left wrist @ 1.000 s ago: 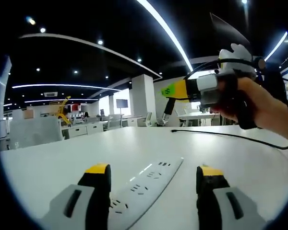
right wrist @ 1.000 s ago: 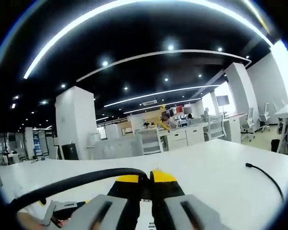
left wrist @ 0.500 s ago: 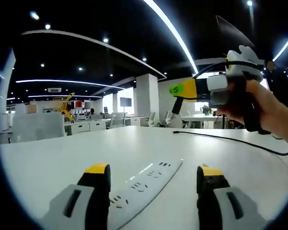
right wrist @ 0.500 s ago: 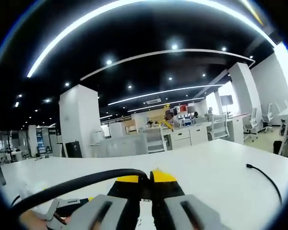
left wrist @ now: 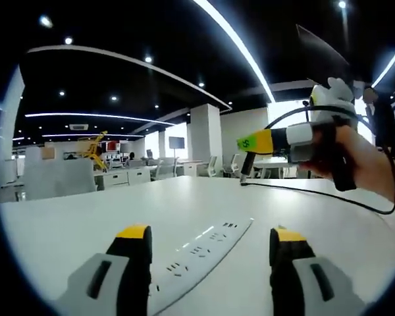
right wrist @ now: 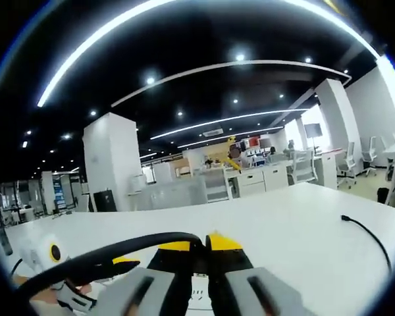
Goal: Locate the USB plug end of the data cable currently connected to the USB port on the desk. Grip the plug, withdraw it from the port, and place it onto the desktop.
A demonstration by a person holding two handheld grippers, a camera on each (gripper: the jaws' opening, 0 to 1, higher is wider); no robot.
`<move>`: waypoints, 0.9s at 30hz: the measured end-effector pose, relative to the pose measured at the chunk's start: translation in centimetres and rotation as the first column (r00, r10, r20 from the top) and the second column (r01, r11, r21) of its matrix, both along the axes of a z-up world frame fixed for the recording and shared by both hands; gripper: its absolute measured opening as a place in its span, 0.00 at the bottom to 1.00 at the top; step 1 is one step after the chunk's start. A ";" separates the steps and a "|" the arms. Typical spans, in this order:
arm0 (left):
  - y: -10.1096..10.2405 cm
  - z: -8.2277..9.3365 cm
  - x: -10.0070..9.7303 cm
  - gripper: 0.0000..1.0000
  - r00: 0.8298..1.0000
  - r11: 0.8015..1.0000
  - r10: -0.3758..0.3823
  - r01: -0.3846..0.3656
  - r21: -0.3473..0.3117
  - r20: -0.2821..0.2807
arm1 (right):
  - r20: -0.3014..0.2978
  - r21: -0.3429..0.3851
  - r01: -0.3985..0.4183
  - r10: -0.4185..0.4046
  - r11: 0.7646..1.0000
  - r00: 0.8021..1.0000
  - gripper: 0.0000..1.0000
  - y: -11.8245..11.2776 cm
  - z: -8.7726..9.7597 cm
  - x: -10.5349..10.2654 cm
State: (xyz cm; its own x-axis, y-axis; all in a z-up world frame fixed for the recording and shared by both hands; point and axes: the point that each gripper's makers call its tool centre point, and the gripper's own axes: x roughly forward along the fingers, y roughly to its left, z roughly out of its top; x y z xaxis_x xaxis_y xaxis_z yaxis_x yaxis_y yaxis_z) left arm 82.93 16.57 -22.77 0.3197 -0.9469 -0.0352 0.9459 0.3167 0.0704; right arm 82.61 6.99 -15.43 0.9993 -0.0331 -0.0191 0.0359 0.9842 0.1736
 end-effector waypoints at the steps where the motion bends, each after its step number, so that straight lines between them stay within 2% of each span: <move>1: 0.1 0.1 -0.2 0.73 1.000 1.000 -0.004 0.004 0.005 0.008 | -0.001 -0.004 -0.003 0.003 1.000 1.000 0.08 0.1 0.1 -0.2; 6: 0.9 0.3 -1.1 0.73 1.000 1.000 -0.010 0.010 0.012 0.015 | -0.013 -0.039 -0.006 0.006 0.999 1.000 0.08 0.5 0.4 -1.7; 8: 1.2 0.3 -1.6 0.73 1.000 1.000 -0.013 0.013 0.013 0.014 | -0.031 -0.094 0.007 -0.010 0.996 0.999 0.08 0.3 0.2 -2.5; 13: 2.1 0.1 -2.6 0.73 1.000 0.999 -0.021 0.020 0.028 0.020 | -0.042 -0.086 0.000 -0.004 0.996 0.999 0.08 0.4 -0.2 -3.9; 20: 4.1 0.6 -4.5 0.73 1.000 1.000 -0.030 0.030 0.006 0.006 | -0.062 -0.150 -0.052 0.043 0.987 0.997 0.08 2.3 -0.7 -6.3; 27: 5.7 0.4 -8.1 0.74 0.995 0.995 -0.089 0.088 0.044 0.040 | -0.091 -0.221 -0.137 0.119 0.966 0.989 0.08 5.3 -1.5 -8.2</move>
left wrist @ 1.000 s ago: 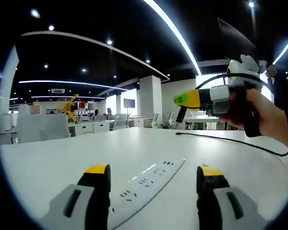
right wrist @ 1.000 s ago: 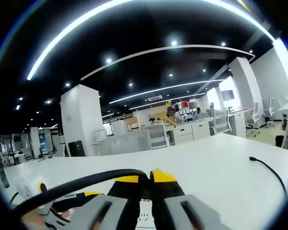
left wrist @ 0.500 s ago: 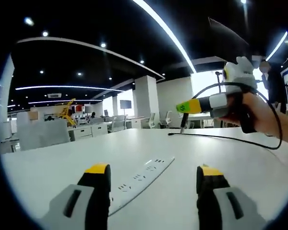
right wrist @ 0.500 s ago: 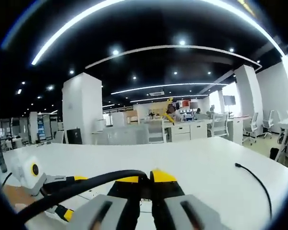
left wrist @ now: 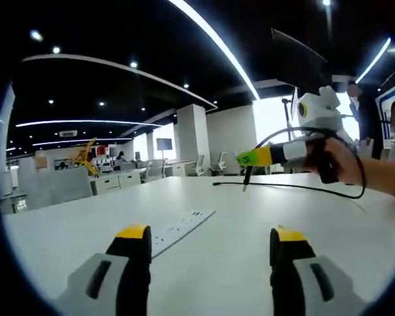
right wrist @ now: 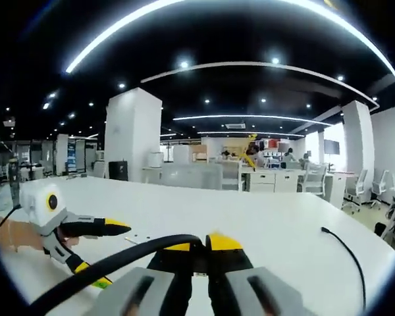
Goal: Locate the USB plug end of the data cable currently connected to the USB port on the desk. Grip the plug, withdraw it from the port, and place it onto the desktop.
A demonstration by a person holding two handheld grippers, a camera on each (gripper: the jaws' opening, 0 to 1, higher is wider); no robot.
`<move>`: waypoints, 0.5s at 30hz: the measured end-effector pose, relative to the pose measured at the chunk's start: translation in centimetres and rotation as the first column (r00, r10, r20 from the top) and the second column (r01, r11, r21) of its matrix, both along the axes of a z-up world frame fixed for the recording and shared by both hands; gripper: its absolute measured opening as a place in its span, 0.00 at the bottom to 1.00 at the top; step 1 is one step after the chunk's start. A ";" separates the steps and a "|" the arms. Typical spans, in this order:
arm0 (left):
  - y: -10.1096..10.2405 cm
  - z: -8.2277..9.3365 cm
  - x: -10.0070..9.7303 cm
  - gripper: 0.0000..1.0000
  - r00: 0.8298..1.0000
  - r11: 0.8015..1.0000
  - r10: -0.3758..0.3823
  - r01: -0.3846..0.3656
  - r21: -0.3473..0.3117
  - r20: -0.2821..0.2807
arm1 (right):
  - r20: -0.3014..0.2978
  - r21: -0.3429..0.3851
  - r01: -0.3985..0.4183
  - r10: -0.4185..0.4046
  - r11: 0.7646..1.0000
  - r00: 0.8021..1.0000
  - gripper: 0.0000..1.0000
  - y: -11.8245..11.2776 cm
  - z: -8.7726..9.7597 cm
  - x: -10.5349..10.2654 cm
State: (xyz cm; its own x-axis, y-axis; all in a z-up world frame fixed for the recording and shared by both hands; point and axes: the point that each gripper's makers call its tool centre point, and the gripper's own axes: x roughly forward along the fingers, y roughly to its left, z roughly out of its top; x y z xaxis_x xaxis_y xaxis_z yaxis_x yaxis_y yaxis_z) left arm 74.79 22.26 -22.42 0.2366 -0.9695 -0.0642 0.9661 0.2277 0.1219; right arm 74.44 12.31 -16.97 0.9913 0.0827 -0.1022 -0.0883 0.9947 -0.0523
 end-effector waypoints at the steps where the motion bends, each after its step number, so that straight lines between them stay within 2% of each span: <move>1: 0.1 0.0 -0.5 0.74 1.000 1.000 -0.006 0.006 -0.001 0.006 | -0.002 -0.013 -0.007 0.007 1.000 1.000 0.08 0.3 -0.1 -0.2; 6: 0.4 -0.1 -2.5 0.73 0.999 0.999 -0.035 0.035 -0.014 -0.005 | -0.013 -0.076 -0.055 0.054 0.996 0.998 0.08 1.8 -0.4 -1.0; 12: 0.4 -0.1 -4.4 0.73 0.998 0.997 -0.064 0.063 -0.039 -0.017 | -0.038 -0.174 -0.110 0.105 0.979 0.994 0.08 3.2 -1.3 -1.8; 15: 0.3 -0.1 -5.0 0.73 0.997 0.997 -0.074 0.073 -0.020 -0.003 | -0.066 -0.226 -0.147 0.136 0.963 0.989 0.08 4.1 -2.2 -2.0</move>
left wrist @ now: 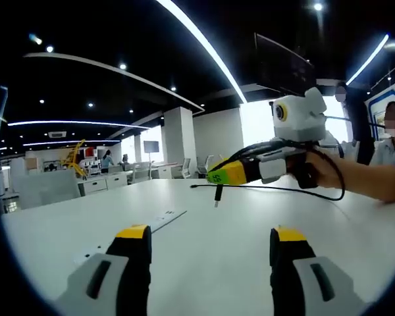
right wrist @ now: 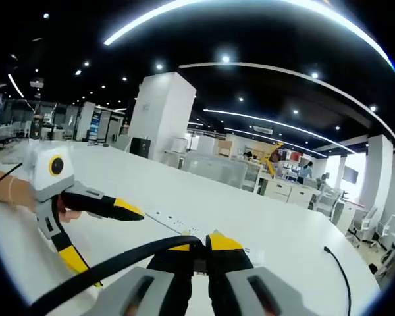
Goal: Locate the USB plug end of the data cable currently connected to the USB port on the desk. Grip the plug, withdraw it from the port, and place it onto the desktop.
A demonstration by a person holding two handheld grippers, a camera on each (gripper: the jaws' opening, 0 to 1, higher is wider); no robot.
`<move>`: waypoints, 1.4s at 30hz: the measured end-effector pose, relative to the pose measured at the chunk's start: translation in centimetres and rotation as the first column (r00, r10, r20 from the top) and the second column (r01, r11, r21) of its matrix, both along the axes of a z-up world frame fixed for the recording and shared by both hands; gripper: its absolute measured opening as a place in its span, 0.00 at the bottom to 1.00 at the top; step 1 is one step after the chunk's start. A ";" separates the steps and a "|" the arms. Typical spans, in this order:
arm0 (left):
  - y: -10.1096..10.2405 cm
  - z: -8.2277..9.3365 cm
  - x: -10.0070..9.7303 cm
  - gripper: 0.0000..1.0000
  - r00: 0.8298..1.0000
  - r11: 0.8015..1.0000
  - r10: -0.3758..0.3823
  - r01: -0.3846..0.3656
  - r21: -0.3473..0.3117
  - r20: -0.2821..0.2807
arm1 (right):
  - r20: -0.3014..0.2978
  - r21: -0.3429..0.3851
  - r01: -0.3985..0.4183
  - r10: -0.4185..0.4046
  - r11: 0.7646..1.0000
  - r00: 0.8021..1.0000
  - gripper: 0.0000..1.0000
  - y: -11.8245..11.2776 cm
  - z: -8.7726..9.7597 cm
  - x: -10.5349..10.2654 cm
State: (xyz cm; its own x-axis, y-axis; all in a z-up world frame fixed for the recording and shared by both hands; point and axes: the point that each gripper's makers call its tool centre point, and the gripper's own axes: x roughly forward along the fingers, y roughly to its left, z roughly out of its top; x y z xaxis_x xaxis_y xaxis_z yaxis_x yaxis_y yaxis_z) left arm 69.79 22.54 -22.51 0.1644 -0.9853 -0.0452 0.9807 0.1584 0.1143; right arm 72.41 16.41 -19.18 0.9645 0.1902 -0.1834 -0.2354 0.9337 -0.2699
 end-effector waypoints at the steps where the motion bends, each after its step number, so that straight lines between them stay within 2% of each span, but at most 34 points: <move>1: 0.0 0.1 0.0 0.73 1.000 1.000 -0.003 0.003 -0.004 -0.002 | -0.020 -0.031 -0.005 0.005 0.999 1.000 0.08 0.1 -0.4 0.0; 5: 0.0 -0.1 -0.3 0.73 1.000 1.000 -0.006 0.006 0.006 0.014 | -0.063 -0.128 -0.027 0.019 0.991 0.998 0.08 0.3 -1.4 0.1; 11: 0.0 -0.4 -0.2 0.73 1.000 1.000 -0.005 0.005 -0.001 -0.008 | -0.112 -0.248 -0.013 -0.015 0.969 0.994 0.08 -0.7 -2.8 0.0; 15: -0.3 -1.0 -0.4 0.73 1.000 1.000 -0.012 0.013 0.008 -0.019 | -0.129 -0.295 0.006 -0.046 0.955 0.991 0.09 -1.8 -3.9 0.1; 24: -0.6 -1.5 -0.9 0.73 0.999 0.999 -0.028 0.028 0.022 -0.017 | -0.144 -0.282 0.034 -0.078 0.959 0.987 0.09 -3.2 -5.5 0.3; 28: -0.6 -1.6 -1.1 0.73 0.999 0.999 -0.032 0.033 0.026 -0.018 | -0.176 -0.309 0.033 -0.091 0.951 0.980 0.09 -3.7 -6.4 0.3; 42: -0.5 -2.0 -1.6 0.73 0.999 0.999 -0.037 0.038 0.033 -0.023 | -0.165 -0.279 0.026 -0.075 0.960 0.983 0.09 -3.2 -6.5 -0.1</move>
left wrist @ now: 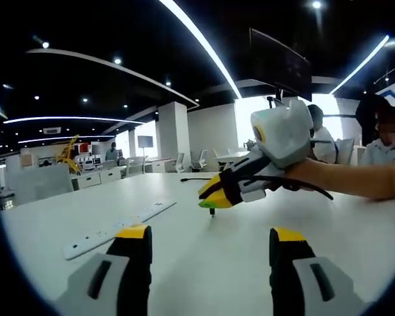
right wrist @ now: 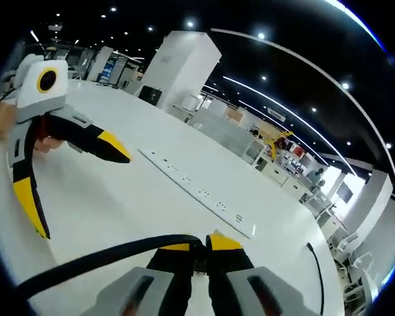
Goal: Locate the USB plug end of the data cable currently connected to the USB port on the desk. Grip the plug, withdraw it from the port, and place it onto the desktop.
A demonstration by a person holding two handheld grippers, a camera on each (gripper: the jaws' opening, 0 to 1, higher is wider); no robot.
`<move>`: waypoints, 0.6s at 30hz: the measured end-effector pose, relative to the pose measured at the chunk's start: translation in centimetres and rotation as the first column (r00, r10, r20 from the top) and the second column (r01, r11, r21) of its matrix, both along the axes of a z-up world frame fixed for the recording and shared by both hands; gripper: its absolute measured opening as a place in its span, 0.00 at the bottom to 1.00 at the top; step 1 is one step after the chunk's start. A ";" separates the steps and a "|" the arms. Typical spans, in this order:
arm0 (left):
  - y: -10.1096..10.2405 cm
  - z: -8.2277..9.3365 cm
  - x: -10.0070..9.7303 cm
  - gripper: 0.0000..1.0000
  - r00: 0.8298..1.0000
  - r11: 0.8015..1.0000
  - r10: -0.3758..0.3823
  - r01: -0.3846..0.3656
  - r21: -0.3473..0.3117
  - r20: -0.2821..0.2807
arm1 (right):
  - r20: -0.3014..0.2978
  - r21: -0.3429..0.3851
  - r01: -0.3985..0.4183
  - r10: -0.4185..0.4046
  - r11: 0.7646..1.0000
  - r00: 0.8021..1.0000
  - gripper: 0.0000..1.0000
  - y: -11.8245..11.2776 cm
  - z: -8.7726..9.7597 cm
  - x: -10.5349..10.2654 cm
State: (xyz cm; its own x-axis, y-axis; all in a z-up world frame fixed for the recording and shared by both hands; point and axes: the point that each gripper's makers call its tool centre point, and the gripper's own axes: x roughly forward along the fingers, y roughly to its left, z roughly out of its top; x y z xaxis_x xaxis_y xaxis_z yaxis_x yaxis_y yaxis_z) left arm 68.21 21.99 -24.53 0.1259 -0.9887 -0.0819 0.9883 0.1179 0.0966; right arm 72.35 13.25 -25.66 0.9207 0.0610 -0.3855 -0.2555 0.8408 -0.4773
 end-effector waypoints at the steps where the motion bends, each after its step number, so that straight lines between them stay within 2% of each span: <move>1: 0.0 0.0 -0.1 0.73 1.000 1.000 -0.001 0.001 0.000 -0.001 | 0.000 0.000 0.000 0.000 1.000 1.000 0.09 0.0 0.0 0.0; 14: 0.3 0.0 -0.6 0.73 1.000 1.000 0.001 -0.001 0.000 0.005 | -0.017 -0.035 -0.022 0.022 0.999 1.000 0.10 0.2 -0.2 -0.2; 16: 0.3 0.1 -0.5 0.72 1.000 1.000 0.003 -0.003 -0.001 0.006 | -0.047 -0.050 -0.010 0.007 0.999 0.999 0.11 -0.2 -0.5 -0.2; 18: 0.4 0.2 -0.4 0.72 1.000 1.000 0.009 -0.009 -0.005 0.006 | -0.051 -0.067 -0.011 0.008 0.998 0.999 0.11 -0.3 -0.7 -0.2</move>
State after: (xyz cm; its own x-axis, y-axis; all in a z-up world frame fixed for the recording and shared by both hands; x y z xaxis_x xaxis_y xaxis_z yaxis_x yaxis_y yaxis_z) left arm 67.82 22.42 -24.32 0.1355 -0.9878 -0.0762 0.9866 0.1275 0.1016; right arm 72.17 12.91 -26.35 0.8995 0.0422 -0.4349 -0.2886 0.8047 -0.5189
